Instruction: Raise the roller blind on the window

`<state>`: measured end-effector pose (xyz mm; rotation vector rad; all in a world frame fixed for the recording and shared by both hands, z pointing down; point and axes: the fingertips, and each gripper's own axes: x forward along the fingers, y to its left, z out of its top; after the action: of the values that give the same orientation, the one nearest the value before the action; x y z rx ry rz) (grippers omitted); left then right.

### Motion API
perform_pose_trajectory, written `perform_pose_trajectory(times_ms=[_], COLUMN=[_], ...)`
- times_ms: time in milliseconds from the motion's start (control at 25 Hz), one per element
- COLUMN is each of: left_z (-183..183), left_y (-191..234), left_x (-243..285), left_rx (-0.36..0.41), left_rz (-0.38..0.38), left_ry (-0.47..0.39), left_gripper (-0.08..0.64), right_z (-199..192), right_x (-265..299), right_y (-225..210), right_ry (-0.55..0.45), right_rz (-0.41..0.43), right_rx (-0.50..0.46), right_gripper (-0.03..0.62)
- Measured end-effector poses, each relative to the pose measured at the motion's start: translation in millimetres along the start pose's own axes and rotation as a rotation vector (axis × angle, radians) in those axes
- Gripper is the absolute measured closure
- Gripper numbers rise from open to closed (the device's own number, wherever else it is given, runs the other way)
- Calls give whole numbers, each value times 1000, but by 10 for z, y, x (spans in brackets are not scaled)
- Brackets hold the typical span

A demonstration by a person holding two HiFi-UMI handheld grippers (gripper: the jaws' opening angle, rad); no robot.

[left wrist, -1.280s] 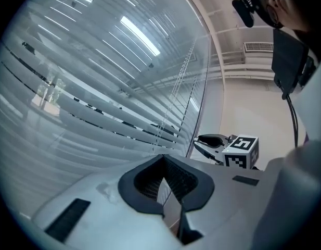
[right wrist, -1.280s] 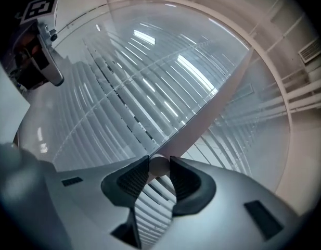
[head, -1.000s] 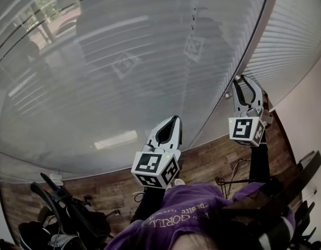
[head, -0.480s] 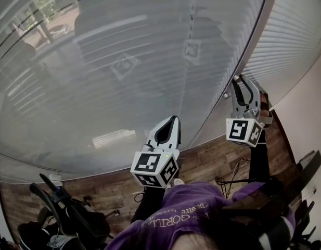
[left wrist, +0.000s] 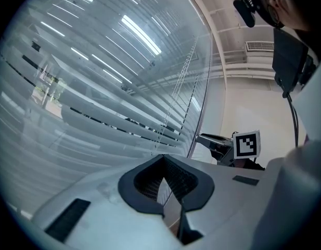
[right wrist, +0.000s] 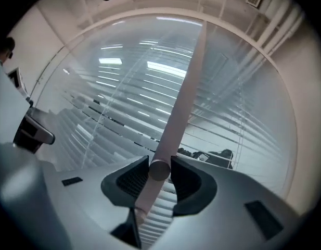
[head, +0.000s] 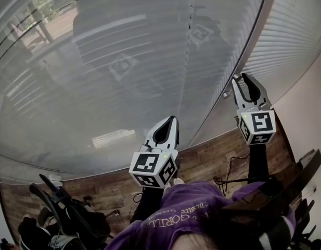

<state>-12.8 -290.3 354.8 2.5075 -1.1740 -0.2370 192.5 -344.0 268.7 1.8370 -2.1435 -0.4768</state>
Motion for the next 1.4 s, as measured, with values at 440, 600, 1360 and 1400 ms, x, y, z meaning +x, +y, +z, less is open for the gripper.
perform_pose_trajectory(times_ms=[440, 600, 1360, 1400], left_z=[-5, -21, -8, -5], left_y=[18, 15, 37, 38], left_x=[0, 10, -18, -20], left_rx=[-1, -2, -7, -7], left_rz=[-1, -4, 6, 6], left_ry=[2, 2, -1, -2], left_gripper=[560, 560, 560, 560], right_z=[-64, -138, 15, 37], right_x=[28, 32, -9, -10], right_y=[120, 169, -41, -27], right_ry=[95, 120, 14, 18], right_rz=[-96, -136, -30, -34], right_rx=[-653, -939, 27, -7], right_gripper=[468, 468, 468, 474])
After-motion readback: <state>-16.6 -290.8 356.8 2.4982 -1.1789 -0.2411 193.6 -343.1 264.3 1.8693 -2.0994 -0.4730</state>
